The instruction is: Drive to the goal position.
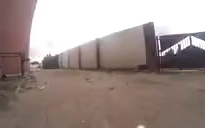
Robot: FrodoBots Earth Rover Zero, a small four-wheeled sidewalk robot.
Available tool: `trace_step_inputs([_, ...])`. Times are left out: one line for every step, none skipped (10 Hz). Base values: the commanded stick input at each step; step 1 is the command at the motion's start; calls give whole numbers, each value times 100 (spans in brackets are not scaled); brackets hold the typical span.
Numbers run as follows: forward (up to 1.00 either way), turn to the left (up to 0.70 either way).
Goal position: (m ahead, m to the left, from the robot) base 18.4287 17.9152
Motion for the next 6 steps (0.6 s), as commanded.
trace_step_inputs([70, 0])
trace_step_inputs([70, 0])
trace_step_inputs([70, 1])
trace_step_inputs([70, 2])
trace_step_inputs([70, 3])
trace_step_inputs([70, 4])
